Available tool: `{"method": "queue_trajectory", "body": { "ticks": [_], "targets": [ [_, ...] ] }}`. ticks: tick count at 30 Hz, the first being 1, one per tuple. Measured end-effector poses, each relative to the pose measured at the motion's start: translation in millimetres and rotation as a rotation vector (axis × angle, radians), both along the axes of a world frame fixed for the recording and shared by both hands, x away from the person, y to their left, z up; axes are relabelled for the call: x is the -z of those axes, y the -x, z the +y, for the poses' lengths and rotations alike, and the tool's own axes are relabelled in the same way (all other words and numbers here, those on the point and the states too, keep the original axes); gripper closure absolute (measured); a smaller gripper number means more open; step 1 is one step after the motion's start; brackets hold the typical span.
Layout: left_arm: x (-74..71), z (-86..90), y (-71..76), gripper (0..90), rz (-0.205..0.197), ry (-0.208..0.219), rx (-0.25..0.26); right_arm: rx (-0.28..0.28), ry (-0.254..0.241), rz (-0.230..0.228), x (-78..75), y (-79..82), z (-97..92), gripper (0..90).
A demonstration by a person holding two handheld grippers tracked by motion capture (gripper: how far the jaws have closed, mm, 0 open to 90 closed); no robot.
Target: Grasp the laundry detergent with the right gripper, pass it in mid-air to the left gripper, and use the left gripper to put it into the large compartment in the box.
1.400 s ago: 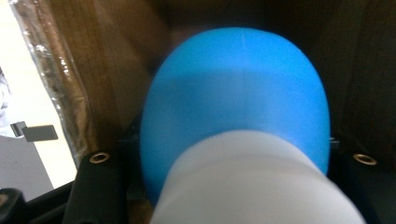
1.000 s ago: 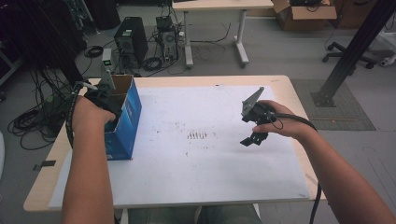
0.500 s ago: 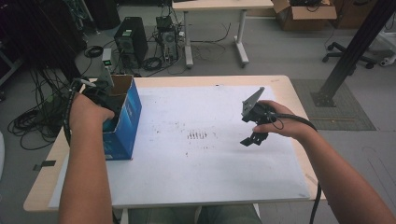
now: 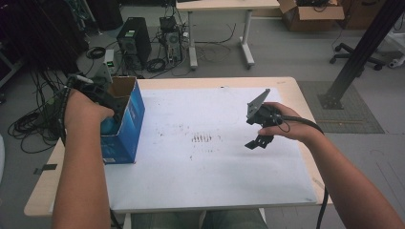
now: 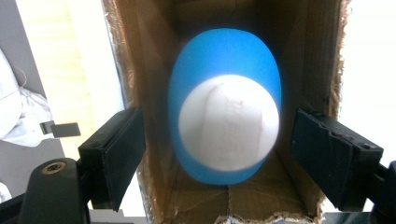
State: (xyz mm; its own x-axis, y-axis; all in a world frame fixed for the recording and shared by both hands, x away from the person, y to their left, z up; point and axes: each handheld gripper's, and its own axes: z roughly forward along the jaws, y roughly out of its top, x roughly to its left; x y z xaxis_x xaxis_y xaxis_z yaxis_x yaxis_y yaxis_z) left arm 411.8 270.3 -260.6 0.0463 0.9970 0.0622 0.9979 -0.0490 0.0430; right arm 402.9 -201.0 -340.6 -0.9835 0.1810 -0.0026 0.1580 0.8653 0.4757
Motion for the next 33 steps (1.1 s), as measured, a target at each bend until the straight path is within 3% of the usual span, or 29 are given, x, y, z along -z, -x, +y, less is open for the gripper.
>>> {"method": "queue_trajectory", "body": {
  "ticks": [15, 23, 29, 30, 33],
  "targets": [
    [-19.2, -4.0, 7.9, 8.8, -0.008, -0.030, -0.007, -0.008, -0.005, -0.004, -5.8, 4.4, -1.9, 3.3],
    [-31.8, -13.0, 12.0, 3.6, -0.017, -0.044, 0.016, -0.009, -0.007, -0.010, -9.7, 6.7, -3.6, 3.3],
    [-43.9, -30.1, 14.1, 0.3, -0.028, -0.052, 0.069, -0.010, -0.007, -0.011, -12.1, 8.0, -6.1, 3.3],
    [-48.4, -38.1, 14.0, 0.2, -0.033, -0.056, 0.101, -0.010, -0.008, -0.013, -12.7, 8.3, -6.9, 3.3],
    [-53.8, -48.0, 13.5, 0.2, -0.037, -0.059, 0.134, -0.007, -0.009, -0.012, -14.5, 9.1, -8.6, 3.3]
  ]
}}
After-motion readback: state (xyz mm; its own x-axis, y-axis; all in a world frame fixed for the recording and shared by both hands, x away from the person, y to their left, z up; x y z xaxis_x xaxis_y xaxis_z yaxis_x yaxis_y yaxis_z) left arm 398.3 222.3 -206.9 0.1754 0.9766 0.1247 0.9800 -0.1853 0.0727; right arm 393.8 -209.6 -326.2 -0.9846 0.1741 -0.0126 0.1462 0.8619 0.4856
